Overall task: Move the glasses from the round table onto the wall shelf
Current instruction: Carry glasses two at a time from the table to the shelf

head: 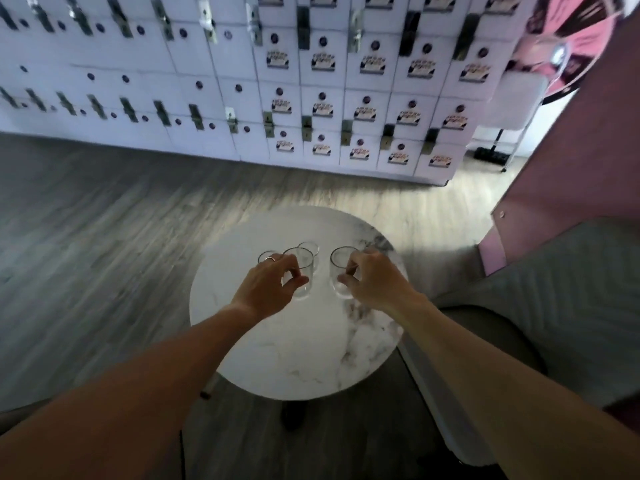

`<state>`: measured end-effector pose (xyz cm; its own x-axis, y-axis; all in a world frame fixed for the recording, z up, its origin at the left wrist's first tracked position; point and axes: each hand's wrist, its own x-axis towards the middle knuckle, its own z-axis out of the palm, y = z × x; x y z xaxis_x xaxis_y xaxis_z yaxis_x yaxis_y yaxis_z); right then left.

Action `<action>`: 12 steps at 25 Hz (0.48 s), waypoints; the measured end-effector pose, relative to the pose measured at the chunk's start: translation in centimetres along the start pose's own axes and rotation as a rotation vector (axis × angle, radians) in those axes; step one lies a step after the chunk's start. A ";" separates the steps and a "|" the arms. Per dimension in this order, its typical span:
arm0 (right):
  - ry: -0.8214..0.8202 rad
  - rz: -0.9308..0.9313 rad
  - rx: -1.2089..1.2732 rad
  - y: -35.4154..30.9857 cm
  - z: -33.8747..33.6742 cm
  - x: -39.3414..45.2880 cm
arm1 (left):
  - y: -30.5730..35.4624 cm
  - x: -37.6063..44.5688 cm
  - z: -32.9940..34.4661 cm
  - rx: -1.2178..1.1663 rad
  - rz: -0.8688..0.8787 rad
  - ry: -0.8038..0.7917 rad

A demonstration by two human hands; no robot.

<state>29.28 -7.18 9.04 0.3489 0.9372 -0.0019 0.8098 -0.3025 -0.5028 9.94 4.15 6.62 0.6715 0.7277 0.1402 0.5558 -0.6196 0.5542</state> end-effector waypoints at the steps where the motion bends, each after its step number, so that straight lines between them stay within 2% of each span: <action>1: 0.031 0.021 -0.005 -0.2 -1.7 -1.1 | 1.5 0.5 -0.8 0.004 0.053 -0.004; 7: 0.266 0.213 0.030 1.3 -13.1 -10.1 | 13.9 1.8 -2.3 -0.045 0.361 -0.011; 12: 0.454 0.349 -0.018 4.5 -21.3 -20.9 | 26.0 1.1 0.0 -0.097 0.552 -0.036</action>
<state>35.66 -31.80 25.22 0.7614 0.6139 0.2081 0.6168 -0.5874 -0.5240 25.06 -11.16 21.19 0.8670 0.2919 0.4037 0.0708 -0.8743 0.4801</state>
